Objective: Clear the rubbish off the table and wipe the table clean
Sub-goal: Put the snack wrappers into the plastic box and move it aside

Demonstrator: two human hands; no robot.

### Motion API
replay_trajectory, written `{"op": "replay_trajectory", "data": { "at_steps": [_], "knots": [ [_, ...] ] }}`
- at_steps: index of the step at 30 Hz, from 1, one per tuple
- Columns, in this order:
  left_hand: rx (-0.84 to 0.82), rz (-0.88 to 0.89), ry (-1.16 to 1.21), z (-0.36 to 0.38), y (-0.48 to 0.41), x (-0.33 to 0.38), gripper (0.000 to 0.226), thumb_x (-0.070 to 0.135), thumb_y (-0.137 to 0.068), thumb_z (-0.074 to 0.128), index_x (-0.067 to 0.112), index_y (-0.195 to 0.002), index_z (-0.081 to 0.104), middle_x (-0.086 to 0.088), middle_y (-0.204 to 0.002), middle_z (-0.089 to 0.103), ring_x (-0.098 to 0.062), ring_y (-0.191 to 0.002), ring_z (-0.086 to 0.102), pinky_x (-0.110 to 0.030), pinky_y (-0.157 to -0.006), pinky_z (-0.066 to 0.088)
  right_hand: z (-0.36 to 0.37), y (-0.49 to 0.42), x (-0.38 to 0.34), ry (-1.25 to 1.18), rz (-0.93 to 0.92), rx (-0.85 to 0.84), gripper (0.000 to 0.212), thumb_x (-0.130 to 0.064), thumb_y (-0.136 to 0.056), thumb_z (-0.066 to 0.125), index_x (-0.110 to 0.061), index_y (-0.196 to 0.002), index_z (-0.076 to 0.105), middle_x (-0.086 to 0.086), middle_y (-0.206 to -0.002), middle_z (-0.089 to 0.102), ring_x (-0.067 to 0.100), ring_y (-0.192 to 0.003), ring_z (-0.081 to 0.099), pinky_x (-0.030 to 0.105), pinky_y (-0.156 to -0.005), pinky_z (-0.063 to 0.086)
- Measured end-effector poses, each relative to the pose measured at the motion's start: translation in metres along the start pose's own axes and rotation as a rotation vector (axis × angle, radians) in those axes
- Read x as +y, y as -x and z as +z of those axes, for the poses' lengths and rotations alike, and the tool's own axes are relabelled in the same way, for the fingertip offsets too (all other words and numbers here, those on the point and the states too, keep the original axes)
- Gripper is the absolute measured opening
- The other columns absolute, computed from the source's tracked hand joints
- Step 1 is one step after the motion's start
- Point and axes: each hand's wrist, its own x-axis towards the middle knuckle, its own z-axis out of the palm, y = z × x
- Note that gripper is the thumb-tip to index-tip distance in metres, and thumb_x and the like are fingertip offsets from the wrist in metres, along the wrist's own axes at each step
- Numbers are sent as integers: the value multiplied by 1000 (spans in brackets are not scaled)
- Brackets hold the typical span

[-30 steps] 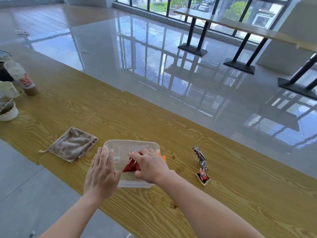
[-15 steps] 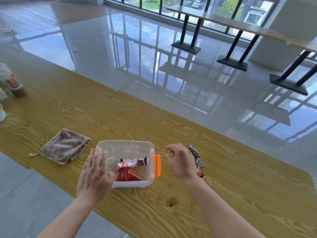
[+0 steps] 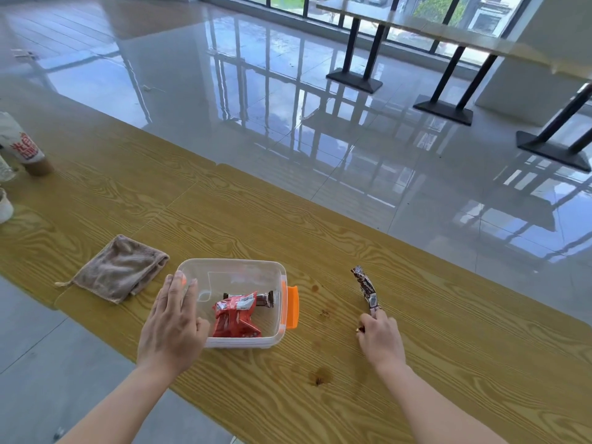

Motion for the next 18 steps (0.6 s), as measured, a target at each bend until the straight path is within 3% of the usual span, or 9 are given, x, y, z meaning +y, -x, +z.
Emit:
{"op": "replay_trajectory", "data": {
  "at_steps": [3, 6, 12, 15, 18],
  "knots": [
    [-4, -6, 2, -1, 1, 1, 72, 29, -79, 27, -3, -142, 43, -29, -153, 31, -41, -146, 23, -52, -116, 29, 3, 1, -2, 26, -70, 76, 9, -5, -87, 62, -11, -80, 62, 1, -91, 60, 21, -78, 52, 26, -61, 39],
    [-11, -12, 13, -3, 1, 3, 72, 28, -79, 26, -3, -141, 43, -29, -152, 32, -41, -145, 24, -53, -115, 30, -12, -5, -13, -87, -146, 188, 10, -2, -84, 69, -7, -92, 74, 4, -84, 68, 22, -73, 61, 25, -60, 42],
    [-6, -24, 17, -4, 1, 2, 72, 28, -79, 26, -2, -143, 42, -27, -154, 30, -39, -147, 23, -51, -116, 30, -86, -7, -101, -431, -491, 519, 15, 0, -81, 71, -10, -91, 74, -2, -90, 72, 12, -74, 65, 23, -62, 53],
    [-10, -32, 15, -5, 2, 2, 73, 28, -79, 26, -1, -144, 41, -27, -155, 30, -38, -147, 22, -49, -117, 28, -107, 0, -156, -639, -614, 441, 7, -10, -86, 69, -15, -88, 74, -8, -90, 73, 5, -73, 64, 17, -64, 50],
    [-12, -31, 14, -6, 2, 3, 72, 28, -80, 26, -1, -143, 42, -27, -154, 30, -38, -147, 23, -48, -117, 28, -97, 1, -190, -604, -655, 173, 14, -22, -90, 66, -17, -80, 73, -5, -72, 71, 10, -64, 62, 31, -59, 51]
  ]
}}
